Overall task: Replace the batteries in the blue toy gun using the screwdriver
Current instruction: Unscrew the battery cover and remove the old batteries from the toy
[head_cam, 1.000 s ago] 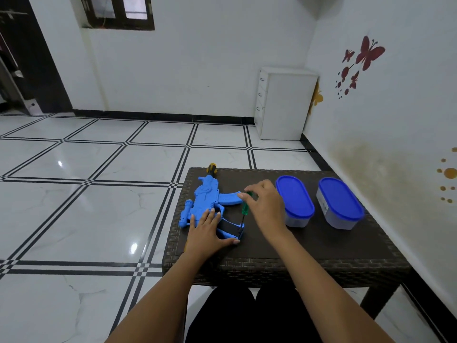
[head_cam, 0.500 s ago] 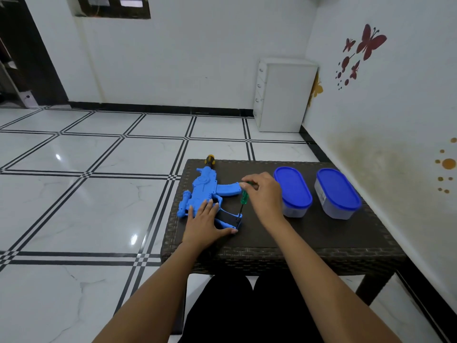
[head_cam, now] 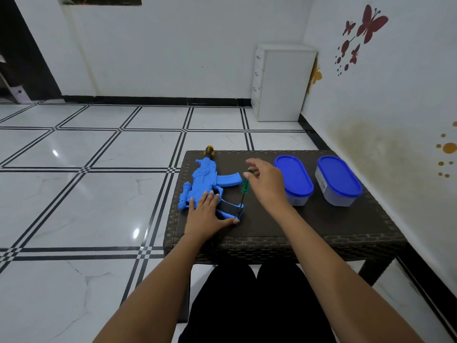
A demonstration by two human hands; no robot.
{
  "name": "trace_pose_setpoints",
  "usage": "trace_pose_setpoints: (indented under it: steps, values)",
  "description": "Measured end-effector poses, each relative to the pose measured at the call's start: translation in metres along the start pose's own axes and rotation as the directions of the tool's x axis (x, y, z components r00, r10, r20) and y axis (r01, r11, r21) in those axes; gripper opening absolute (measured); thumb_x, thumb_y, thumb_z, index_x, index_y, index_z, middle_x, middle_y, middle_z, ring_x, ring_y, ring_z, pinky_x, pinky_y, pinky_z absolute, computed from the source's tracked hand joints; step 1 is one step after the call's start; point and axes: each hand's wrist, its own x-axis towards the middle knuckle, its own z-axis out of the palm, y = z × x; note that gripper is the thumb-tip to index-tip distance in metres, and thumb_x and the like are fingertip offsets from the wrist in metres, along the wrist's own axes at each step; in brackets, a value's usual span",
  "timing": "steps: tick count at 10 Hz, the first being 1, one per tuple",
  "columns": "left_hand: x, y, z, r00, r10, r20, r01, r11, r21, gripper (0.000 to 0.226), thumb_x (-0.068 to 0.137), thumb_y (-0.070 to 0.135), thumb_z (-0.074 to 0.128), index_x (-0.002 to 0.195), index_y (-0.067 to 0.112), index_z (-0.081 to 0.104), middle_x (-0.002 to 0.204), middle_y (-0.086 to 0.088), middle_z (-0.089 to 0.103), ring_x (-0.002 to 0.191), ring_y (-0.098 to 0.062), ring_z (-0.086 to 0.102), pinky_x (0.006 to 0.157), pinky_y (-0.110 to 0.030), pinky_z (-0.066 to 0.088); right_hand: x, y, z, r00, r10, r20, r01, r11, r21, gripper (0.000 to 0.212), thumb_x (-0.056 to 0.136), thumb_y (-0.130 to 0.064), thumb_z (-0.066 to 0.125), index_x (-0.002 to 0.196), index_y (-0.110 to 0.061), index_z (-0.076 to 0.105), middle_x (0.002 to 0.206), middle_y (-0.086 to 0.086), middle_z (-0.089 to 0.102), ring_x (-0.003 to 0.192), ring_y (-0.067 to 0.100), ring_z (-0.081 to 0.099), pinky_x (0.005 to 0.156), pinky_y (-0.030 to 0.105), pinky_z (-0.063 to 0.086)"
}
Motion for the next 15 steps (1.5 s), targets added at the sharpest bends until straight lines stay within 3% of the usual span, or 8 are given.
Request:
trace_pose_setpoints:
  steps: [1, 3, 5, 7, 9, 11, 13, 15]
  values:
    - [-0.0003, 0.0005, -0.0004, 1.0, -0.004, 0.0, 0.004, 1.0, -0.006, 0.1, 0.073, 0.079, 0.044, 0.15, 0.024, 0.015, 0.159, 0.003, 0.006, 0.146, -0.011, -0.002, 0.117, -0.046, -0.007, 0.0009, 0.0005, -0.0002, 0.999, -0.025, 0.035, 0.025, 1.0, -0.005, 0.028, 0.091, -0.01, 0.056, 0.118, -0.008, 0.064, 0.117, 0.008, 0.065, 0.106, 0.019, 0.061, 0.093, 0.027, 0.048]
    - [-0.0001, 0.0005, -0.0009, 1.0, -0.004, 0.007, 0.004, 1.0, 0.001, 0.1, 0.073, 0.08, 0.043, 0.15, 0.023, 0.013, 0.159, 0.003, 0.006, 0.146, -0.011, -0.002, 0.117, -0.046, -0.007, -0.0037, 0.002, 0.0033, 0.997, 0.009, -0.077, -0.006, 0.999, 0.036, 0.02, 0.086, -0.025, 0.064, 0.1, -0.014, 0.071, 0.099, 0.004, 0.062, 0.085, 0.015, 0.058, 0.072, 0.027, 0.046]
    - [-0.0005, 0.0003, -0.0004, 1.0, -0.004, 0.003, 0.004, 1.0, 0.003, 0.1, 0.073, 0.08, 0.042, 0.15, 0.024, 0.013, 0.159, 0.003, 0.005, 0.146, -0.011, -0.003, 0.117, -0.045, -0.008, -0.0006, -0.002, 0.0003, 1.0, -0.005, 0.026, 0.004, 0.999, 0.043, 0.028, 0.091, -0.01, 0.055, 0.119, -0.009, 0.063, 0.116, 0.006, 0.066, 0.106, 0.017, 0.06, 0.092, 0.024, 0.047]
    - [0.0, 0.0002, -0.0004, 1.0, 0.001, 0.002, -0.001, 1.0, -0.007, 0.1, 0.073, 0.08, 0.043, 0.15, 0.024, 0.014, 0.159, 0.004, 0.007, 0.146, -0.011, -0.002, 0.117, -0.046, -0.007, -0.0041, 0.0005, 0.0058, 0.996, -0.013, -0.09, 0.016, 0.999, 0.036, 0.017, 0.087, -0.024, 0.063, 0.098, -0.014, 0.072, 0.1, 0.002, 0.066, 0.089, 0.015, 0.061, 0.075, 0.028, 0.049]
    - [-0.0014, 0.0014, -0.0017, 1.0, -0.004, 0.0, 0.004, 1.0, -0.007, 0.099, 0.073, 0.079, 0.044, 0.15, 0.024, 0.014, 0.159, 0.003, 0.007, 0.146, -0.011, -0.002, 0.117, -0.046, -0.007, -0.0003, -0.0011, 0.0025, 0.999, -0.032, 0.018, 0.031, 0.999, 0.029, 0.029, 0.092, -0.007, 0.053, 0.119, -0.008, 0.063, 0.118, 0.006, 0.066, 0.109, 0.018, 0.06, 0.095, 0.027, 0.048]
    - [-0.0004, 0.0003, -0.001, 1.0, 0.006, 0.0, -0.006, 1.0, -0.006, 0.1, 0.072, 0.08, 0.043, 0.15, 0.024, 0.015, 0.159, 0.003, 0.007, 0.146, -0.011, -0.002, 0.118, -0.046, -0.006, -0.0034, 0.0039, 0.0058, 0.995, 0.005, -0.099, 0.001, 0.998, 0.056, 0.019, 0.087, -0.021, 0.064, 0.102, -0.013, 0.071, 0.102, 0.004, 0.063, 0.089, 0.014, 0.058, 0.076, 0.024, 0.047]
    - [0.0011, -0.001, 0.0014, 1.0, 0.012, -0.015, -0.012, 1.0, 0.007, 0.136, 0.038, 0.1, 0.003, 0.15, 0.025, 0.014, 0.159, 0.004, 0.008, 0.146, -0.01, -0.002, 0.117, -0.046, -0.006, 0.0018, 0.0029, 0.0015, 1.0, 0.002, -0.003, -0.002, 0.999, 0.048, 0.032, 0.091, -0.007, 0.055, 0.122, -0.01, 0.061, 0.117, 0.006, 0.064, 0.106, 0.017, 0.059, 0.091, 0.024, 0.047]
    - [-0.0011, 0.0005, -0.0021, 1.0, 0.003, 0.006, -0.003, 1.0, 0.001, 0.101, 0.071, 0.081, 0.041, 0.15, 0.024, 0.013, 0.159, 0.004, 0.006, 0.146, -0.011, -0.003, 0.118, -0.046, -0.007, -0.0017, 0.0049, 0.0045, 0.996, 0.01, -0.092, -0.005, 0.998, 0.055, 0.021, 0.088, -0.021, 0.062, 0.106, -0.014, 0.071, 0.104, 0.003, 0.065, 0.09, 0.012, 0.058, 0.075, 0.019, 0.043]
